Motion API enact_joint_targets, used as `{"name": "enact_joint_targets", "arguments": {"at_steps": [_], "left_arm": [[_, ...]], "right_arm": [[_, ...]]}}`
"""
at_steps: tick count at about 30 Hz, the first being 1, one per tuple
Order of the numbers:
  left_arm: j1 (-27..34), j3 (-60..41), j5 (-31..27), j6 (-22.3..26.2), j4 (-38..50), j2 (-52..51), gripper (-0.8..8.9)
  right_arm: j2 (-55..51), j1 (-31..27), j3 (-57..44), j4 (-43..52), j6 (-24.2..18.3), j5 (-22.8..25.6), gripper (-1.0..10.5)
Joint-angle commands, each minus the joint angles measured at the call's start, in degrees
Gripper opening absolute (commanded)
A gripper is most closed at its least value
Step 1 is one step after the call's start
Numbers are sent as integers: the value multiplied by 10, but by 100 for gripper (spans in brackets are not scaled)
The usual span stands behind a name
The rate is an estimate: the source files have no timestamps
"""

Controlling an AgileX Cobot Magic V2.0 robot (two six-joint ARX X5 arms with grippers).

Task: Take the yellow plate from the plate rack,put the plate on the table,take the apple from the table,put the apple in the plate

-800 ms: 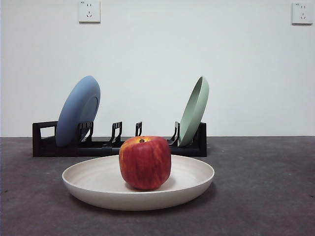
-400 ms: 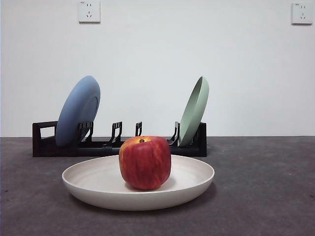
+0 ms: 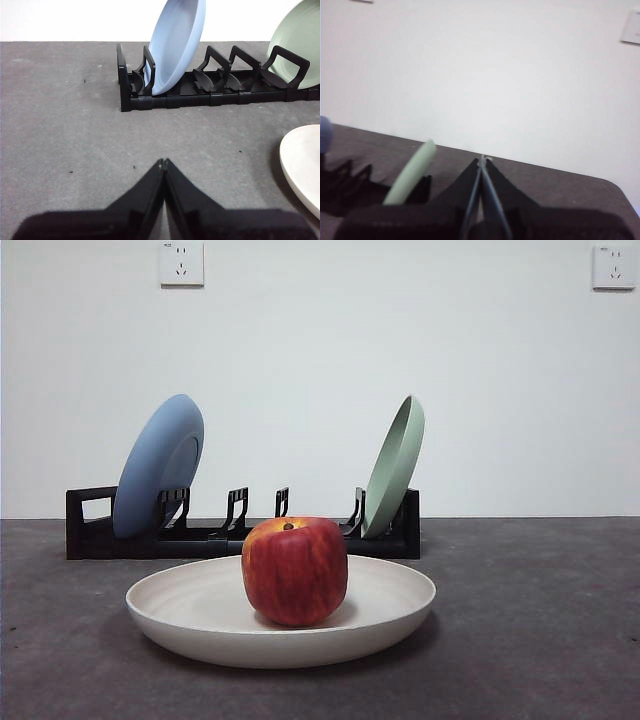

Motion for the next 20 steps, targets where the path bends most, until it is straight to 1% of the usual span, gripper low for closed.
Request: {"name": "enact_joint_targets", "arguments": {"at_steps": [1, 6, 8, 10, 15, 20], "left_arm": [[2, -5, 0, -3, 3, 0, -3], [2, -5, 0, -3, 3, 0, -3], [2, -5, 0, -3, 3, 0, -3], [2, -5, 0, -3, 3, 0, -3], [2, -5, 0, -3, 3, 0, -3], [2, -5, 0, -3, 3, 0, -3]], "right_arm": [[-43, -12, -104, 62, 11, -1, 1], [-114, -19, -237, 120, 50, 29, 1], [-137, -19, -279, 132, 68, 42, 1], [-159, -19, -316, 134, 77, 53, 1], [-200, -19, -379, 134, 87, 59, 1], [-236, -19, -418, 134, 103, 59, 1]]}}
